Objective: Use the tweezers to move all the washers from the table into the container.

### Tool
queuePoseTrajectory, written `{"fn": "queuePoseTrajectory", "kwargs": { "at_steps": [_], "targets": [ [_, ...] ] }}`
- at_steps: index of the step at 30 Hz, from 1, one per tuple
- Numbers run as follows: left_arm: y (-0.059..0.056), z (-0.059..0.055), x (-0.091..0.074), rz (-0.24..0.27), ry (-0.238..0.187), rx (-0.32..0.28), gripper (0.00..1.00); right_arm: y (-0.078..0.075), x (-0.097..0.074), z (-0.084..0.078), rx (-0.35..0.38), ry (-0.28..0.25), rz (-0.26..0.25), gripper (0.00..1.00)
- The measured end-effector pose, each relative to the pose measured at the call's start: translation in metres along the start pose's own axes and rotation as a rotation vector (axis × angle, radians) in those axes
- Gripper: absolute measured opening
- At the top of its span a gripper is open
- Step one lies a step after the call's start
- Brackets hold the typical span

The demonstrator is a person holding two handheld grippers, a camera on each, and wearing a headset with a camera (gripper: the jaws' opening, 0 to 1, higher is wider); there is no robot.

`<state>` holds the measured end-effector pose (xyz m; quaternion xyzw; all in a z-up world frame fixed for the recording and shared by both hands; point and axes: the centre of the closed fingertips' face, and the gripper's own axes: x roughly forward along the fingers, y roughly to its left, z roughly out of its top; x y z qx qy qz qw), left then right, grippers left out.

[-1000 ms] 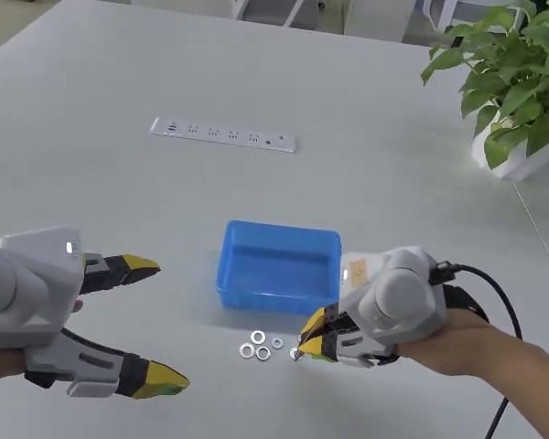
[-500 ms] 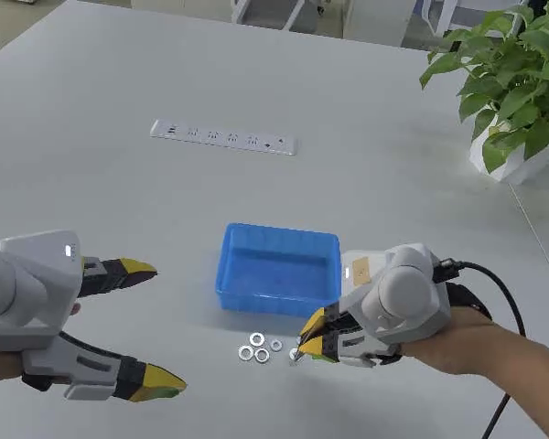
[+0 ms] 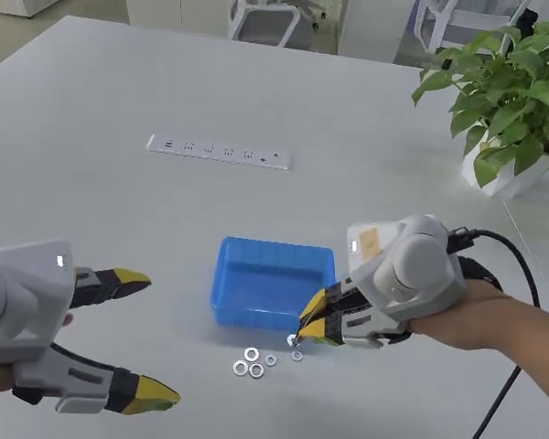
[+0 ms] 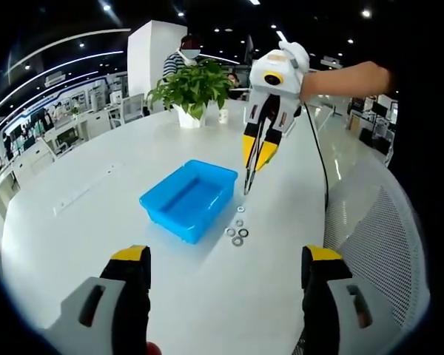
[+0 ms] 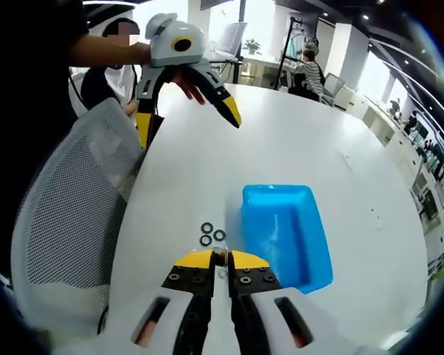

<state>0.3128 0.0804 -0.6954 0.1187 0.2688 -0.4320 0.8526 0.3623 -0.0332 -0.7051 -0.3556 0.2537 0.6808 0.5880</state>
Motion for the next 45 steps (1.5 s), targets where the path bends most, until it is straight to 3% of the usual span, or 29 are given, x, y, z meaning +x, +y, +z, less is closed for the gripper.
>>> {"fn": "queuePoseTrajectory", "kwargs": {
  "at_steps": [8,20,30,37,45],
  "targets": [
    [0.005,0.01,-0.005,0.011,-0.038,-0.025,0.92,-0.023,-0.007,0.003,-0.016,0.002,-0.017,0.08],
    [0.009,0.009,-0.01,0.021,-0.035,-0.041,0.98,-0.06,-0.008,-0.006,-0.002,0.013,-0.059,0.08],
    [0.017,0.014,-0.016,0.037,-0.071,-0.068,0.99,-0.072,0.01,-0.018,-0.02,0.042,-0.056,0.08],
    [0.018,0.013,-0.016,0.044,-0.058,-0.058,0.99,-0.081,0.02,-0.023,-0.009,0.046,-0.063,0.08],
    [0.017,0.01,-0.02,0.053,-0.048,-0.05,0.98,-0.078,0.034,-0.031,-0.006,0.066,-0.046,0.08]
  ]
}}
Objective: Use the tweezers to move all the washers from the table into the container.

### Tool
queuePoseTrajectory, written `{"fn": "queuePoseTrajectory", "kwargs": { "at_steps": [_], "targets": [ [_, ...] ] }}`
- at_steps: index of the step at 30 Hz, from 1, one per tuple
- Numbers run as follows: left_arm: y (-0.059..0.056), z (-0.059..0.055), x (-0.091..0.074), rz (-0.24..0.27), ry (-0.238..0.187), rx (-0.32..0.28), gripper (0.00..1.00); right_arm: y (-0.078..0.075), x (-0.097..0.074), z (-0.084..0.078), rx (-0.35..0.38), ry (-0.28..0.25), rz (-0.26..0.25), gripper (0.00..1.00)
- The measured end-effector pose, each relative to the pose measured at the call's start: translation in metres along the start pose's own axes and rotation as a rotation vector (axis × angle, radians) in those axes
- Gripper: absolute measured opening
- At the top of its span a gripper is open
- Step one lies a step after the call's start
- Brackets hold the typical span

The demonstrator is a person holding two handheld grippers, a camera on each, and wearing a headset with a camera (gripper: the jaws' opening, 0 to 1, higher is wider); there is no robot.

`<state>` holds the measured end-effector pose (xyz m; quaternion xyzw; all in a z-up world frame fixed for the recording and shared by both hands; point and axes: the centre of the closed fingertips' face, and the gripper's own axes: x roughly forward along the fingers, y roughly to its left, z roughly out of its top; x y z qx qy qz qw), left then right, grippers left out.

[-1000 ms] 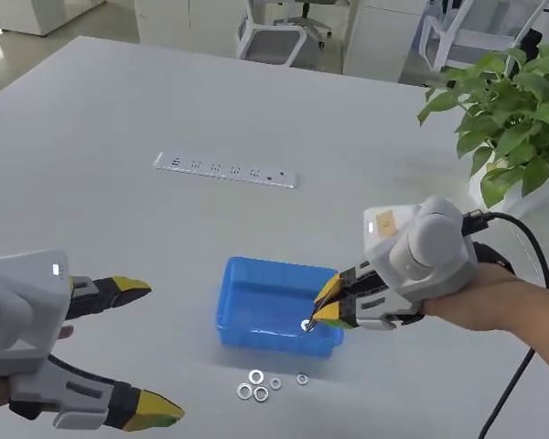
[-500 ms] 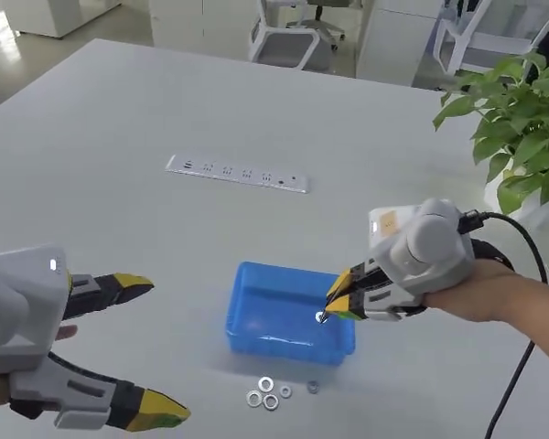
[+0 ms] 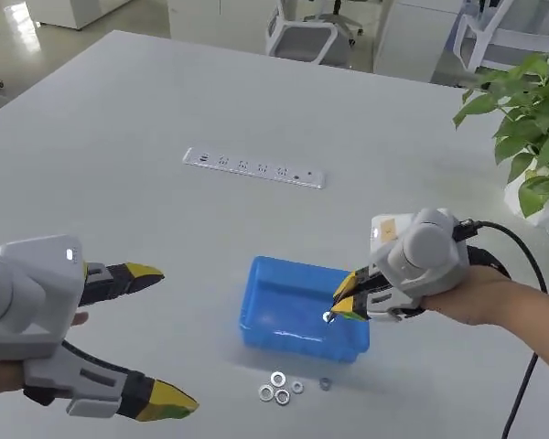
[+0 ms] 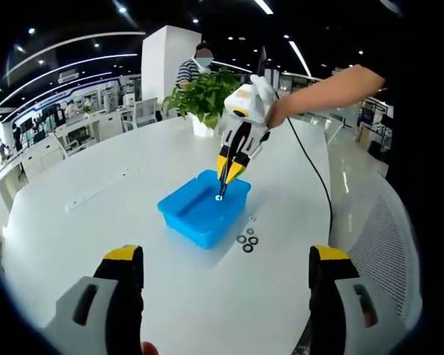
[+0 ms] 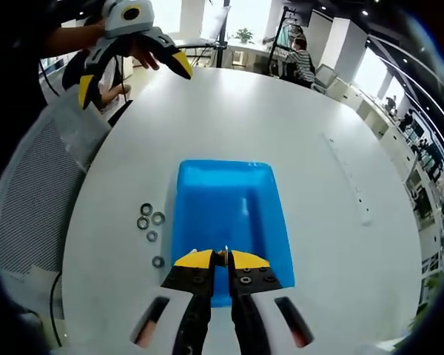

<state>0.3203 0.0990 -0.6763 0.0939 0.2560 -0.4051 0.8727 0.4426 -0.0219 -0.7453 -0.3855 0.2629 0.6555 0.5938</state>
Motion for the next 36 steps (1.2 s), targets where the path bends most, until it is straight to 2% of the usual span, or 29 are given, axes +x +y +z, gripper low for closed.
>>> {"fn": "queuePoseTrajectory", "kwargs": {
  "at_steps": [13,27,36],
  "targets": [
    [0.0012,-0.0037,-0.0034,0.01,0.001,-0.01,0.98,0.0055,0.0118,-0.0068,-0.012,0.024,0.027,0.08],
    [0.0,-0.0074,-0.0014,0.005,0.007,-0.012,0.98,0.0049,0.0116,-0.0068,-0.034,0.031,0.027,0.09],
    [-0.0008,-0.0085,-0.0002,0.0,0.012,-0.011,0.97,0.0051,0.0055,-0.0048,-0.035,0.024,0.022,0.09]
  ]
}}
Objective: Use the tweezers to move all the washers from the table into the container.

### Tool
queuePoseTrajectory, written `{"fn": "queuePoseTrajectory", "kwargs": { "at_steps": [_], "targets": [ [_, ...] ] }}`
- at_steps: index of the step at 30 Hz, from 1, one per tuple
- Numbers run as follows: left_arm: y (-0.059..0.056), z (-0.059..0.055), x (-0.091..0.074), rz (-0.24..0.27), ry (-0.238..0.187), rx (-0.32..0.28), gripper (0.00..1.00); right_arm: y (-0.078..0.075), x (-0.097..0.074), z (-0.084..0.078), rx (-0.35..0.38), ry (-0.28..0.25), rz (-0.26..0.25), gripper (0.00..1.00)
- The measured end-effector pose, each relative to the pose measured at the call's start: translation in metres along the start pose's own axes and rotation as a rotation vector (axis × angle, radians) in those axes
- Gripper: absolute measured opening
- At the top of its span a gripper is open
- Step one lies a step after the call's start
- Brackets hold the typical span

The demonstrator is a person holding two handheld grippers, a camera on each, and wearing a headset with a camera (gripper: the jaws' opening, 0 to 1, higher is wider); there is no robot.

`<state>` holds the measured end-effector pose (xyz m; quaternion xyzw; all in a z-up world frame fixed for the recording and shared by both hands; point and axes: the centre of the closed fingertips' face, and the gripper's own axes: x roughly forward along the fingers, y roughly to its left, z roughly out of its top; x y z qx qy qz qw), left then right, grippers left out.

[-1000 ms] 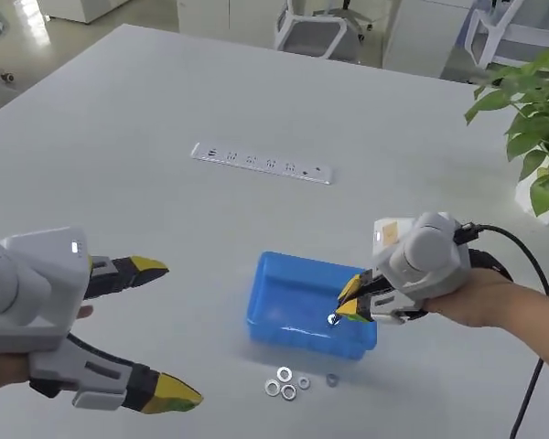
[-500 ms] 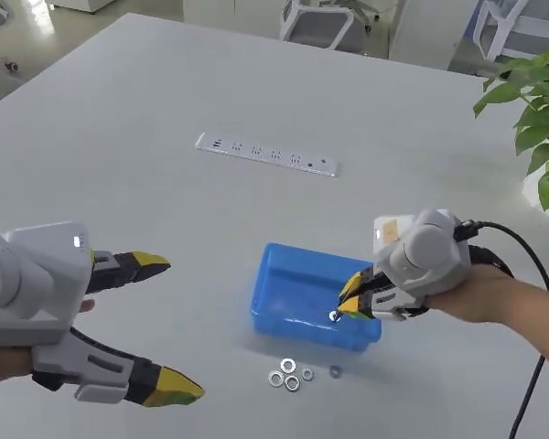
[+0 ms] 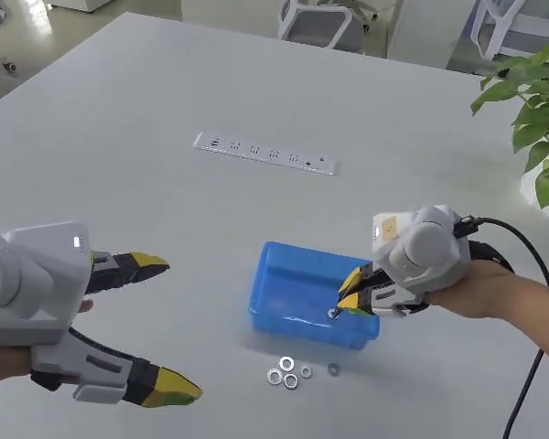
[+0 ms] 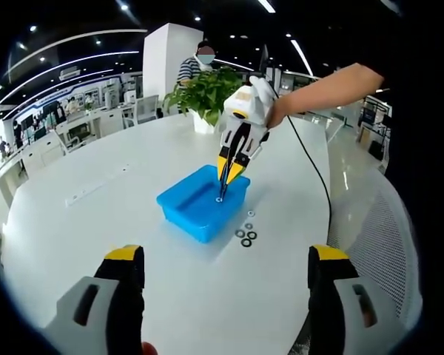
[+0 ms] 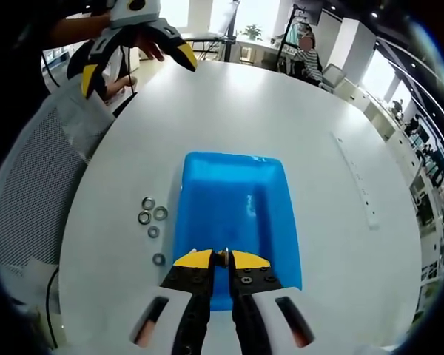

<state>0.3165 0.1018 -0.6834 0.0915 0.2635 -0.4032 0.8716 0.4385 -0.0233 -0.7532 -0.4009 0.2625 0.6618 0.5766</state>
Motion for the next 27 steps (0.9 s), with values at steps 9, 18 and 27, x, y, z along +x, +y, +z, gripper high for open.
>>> {"fn": "queuePoseTrajectory", "kwargs": {
  "at_steps": [9,18,27],
  "targets": [
    [-0.002,0.014,0.004,-0.001,-0.017,0.029,0.91,0.005,-0.014,0.012,0.003,-0.022,-0.009,0.08],
    [-0.007,0.031,0.012,-0.026,-0.019,0.081,0.8,0.017,-0.032,0.031,0.002,-0.052,-0.006,0.07],
    [-0.018,0.045,0.023,-0.055,-0.021,0.121,0.61,0.037,-0.047,0.04,-0.021,-0.061,-0.003,0.07]
  ]
}}
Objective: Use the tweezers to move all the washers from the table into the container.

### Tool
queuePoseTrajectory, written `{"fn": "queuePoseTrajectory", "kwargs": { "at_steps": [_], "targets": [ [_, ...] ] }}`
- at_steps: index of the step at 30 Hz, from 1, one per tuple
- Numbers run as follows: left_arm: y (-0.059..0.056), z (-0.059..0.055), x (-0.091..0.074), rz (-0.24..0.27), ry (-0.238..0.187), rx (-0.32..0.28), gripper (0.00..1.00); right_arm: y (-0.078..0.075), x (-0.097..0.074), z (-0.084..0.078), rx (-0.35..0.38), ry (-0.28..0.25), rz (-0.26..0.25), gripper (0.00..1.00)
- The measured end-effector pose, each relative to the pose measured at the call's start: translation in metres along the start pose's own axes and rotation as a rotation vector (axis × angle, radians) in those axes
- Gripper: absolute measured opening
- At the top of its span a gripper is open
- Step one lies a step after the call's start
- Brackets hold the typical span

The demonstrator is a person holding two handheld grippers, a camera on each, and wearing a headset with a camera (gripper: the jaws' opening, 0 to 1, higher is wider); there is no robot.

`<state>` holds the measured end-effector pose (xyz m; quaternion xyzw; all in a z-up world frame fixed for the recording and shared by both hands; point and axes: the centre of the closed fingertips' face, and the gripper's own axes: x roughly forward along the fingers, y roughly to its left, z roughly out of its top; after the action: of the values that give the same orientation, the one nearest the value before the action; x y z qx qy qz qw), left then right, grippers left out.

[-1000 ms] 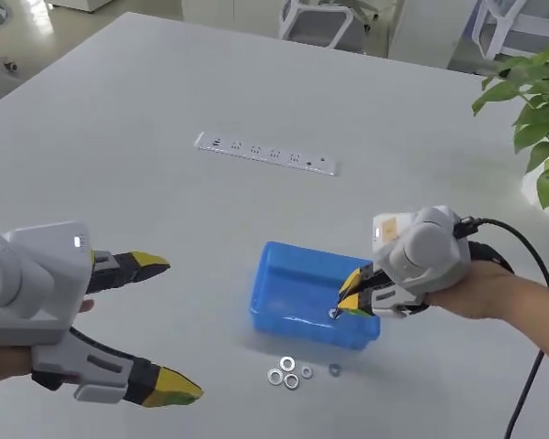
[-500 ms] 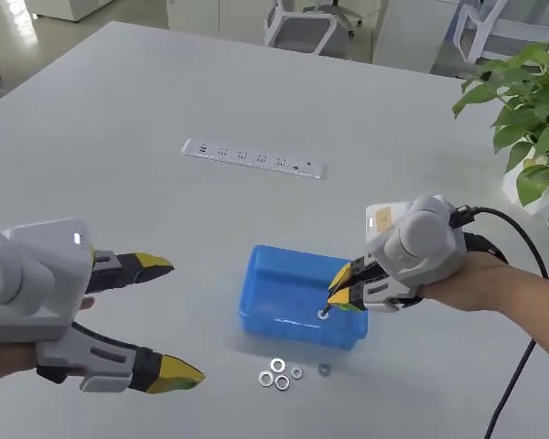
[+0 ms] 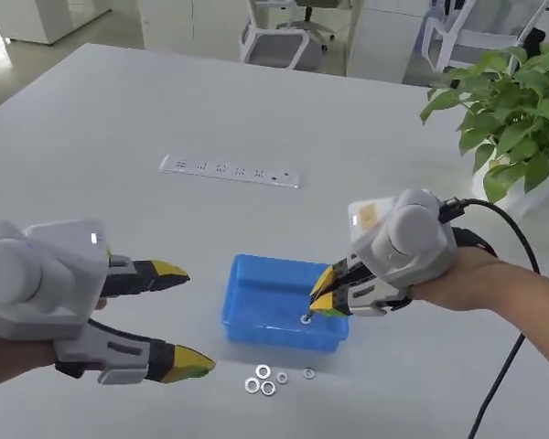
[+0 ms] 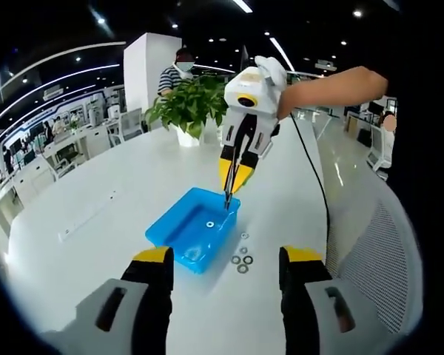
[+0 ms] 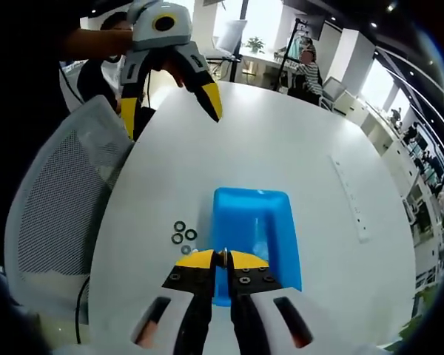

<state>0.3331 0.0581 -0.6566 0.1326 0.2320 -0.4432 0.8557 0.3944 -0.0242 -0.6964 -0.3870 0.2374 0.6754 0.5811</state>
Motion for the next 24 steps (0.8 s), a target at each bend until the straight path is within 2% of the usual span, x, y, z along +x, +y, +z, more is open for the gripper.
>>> {"fn": "queuePoseTrajectory", "kwargs": {
  "at_steps": [3,9,15,21,24],
  "targets": [
    [-0.004,0.005,0.008,-0.023,0.003,0.013,0.55,0.008,-0.001,-0.001,-0.003,0.005,0.009,0.07],
    [-0.015,0.018,0.021,-0.065,-0.017,0.039,0.42,0.021,-0.001,0.0,-0.012,0.013,0.025,0.07],
    [-0.028,0.038,0.04,-0.107,-0.034,0.084,0.29,0.031,0.004,0.002,-0.018,0.01,0.043,0.07],
    [-0.039,0.048,0.058,-0.154,-0.029,0.138,0.26,0.041,0.011,0.003,-0.016,0.009,0.063,0.07],
    [-0.042,0.048,0.065,-0.163,-0.018,0.156,0.25,0.044,0.014,0.002,-0.019,0.014,0.071,0.07]
  ]
}}
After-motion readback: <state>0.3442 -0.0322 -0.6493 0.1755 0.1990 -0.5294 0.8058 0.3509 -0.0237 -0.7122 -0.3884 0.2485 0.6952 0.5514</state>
